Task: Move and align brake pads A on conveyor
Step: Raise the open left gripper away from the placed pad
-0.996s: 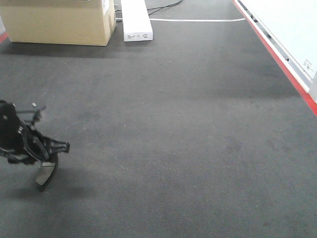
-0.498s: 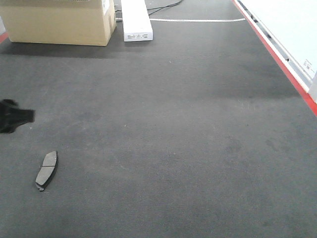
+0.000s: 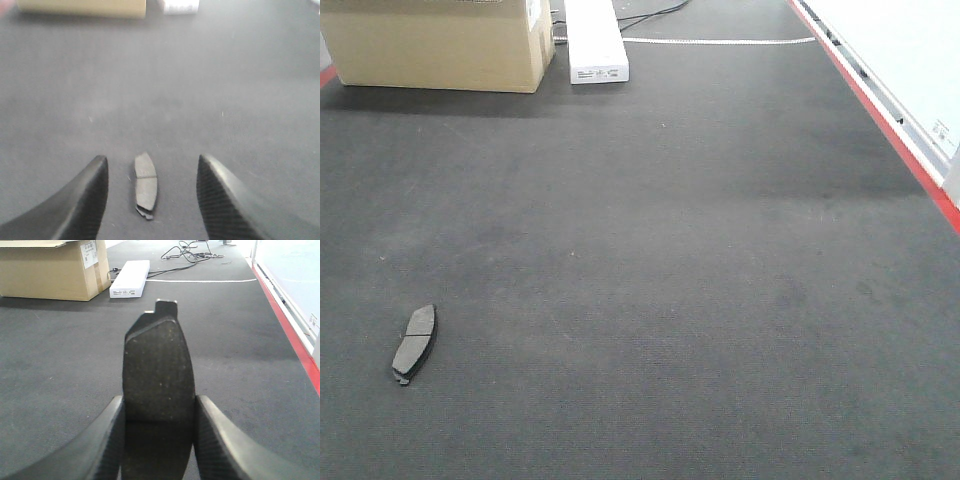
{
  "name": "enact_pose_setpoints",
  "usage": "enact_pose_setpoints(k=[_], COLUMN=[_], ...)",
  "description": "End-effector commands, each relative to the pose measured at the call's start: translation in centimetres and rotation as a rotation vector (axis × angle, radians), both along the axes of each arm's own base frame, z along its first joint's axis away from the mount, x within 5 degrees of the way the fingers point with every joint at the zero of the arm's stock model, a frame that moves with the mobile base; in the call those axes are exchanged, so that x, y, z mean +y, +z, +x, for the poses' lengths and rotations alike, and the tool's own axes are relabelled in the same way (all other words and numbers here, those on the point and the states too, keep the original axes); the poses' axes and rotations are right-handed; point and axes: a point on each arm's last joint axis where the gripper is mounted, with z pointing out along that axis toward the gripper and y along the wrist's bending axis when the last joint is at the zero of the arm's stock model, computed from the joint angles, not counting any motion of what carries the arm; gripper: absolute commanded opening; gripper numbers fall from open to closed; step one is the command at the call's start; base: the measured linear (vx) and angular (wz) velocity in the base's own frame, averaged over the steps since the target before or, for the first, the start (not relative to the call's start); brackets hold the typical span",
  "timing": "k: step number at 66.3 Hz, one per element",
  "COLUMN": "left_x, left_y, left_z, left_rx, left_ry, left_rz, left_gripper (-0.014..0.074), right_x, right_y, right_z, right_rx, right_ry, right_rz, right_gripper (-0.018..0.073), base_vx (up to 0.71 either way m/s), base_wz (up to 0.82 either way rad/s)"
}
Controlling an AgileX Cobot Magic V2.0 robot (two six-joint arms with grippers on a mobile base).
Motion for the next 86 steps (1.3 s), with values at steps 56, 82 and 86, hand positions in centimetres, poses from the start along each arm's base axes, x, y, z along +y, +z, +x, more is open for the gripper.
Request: enact_pose_setpoints(k=[56, 82, 86], left_x=[0.3, 0.3, 0.3], left_y=[-1.4, -1.4, -1.4], left_z=[-3.6, -3.6, -3.6], left_rx=[-0.26, -0.26, -0.26], left_ry=[-0.014, -0.014, -0.014], left_rz=[0.009, 0.009, 0.009], left_gripper=[0.0394, 0.0394, 0.0394], right_x=[0.1, 0.1, 0.1], right_y=[1.8, 1.8, 1.8], right_z=[0.0, 0.0, 0.0], right_rx=[-0.124, -0.124, -0.125], right_ry=[0.007, 0.007, 0.007], right_rz=[0.009, 0.009, 0.009], right_gripper=[-0.0004, -0.0004, -0.0004], base_vx=[0.0, 0.0, 0.0], base_wz=[0.0, 0.0, 0.0])
